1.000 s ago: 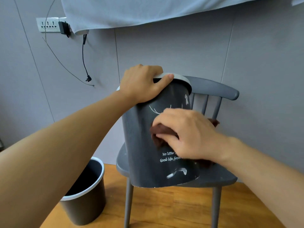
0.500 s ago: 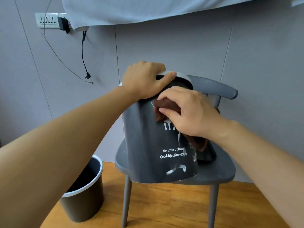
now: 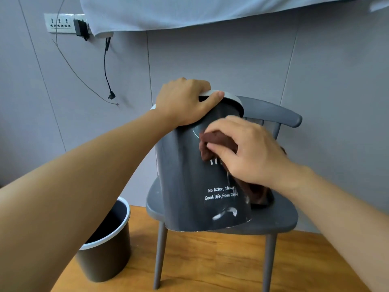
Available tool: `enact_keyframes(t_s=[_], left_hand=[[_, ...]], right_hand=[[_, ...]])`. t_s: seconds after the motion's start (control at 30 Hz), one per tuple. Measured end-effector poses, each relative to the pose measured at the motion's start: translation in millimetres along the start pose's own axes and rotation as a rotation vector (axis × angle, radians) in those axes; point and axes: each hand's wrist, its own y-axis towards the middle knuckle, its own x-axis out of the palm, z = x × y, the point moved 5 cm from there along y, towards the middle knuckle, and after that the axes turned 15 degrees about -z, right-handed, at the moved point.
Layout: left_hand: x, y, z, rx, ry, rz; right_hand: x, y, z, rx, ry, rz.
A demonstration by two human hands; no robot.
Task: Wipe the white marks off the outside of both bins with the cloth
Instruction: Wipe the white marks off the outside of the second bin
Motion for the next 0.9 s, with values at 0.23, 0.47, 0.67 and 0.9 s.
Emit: enact_keyframes(t_s=[0.23,0.47,0.67,0.9], left_hand=[[1.8,-2.0,-10.1,-0.028,-0.012,0.020],[1.1,-4.1,-11.9,-0.028,-0.021,0.033],[2.6,-3.7,-16.5,-0.049,-0.031,0.030],[3.0,-4.9,-20.5,-0.072,-0.040,0.009]], right_hand=[[37.7,-33.7,-14.9,-0.139,-0.034,-0.122],[30.5,-57.9,-1.4,-0.062,0.104,0.014],[29.5,-45.5,27.9,0.060,0.187,0.043],[33.5,-67.7,12.7,-0.049,0.226,-0.138]])
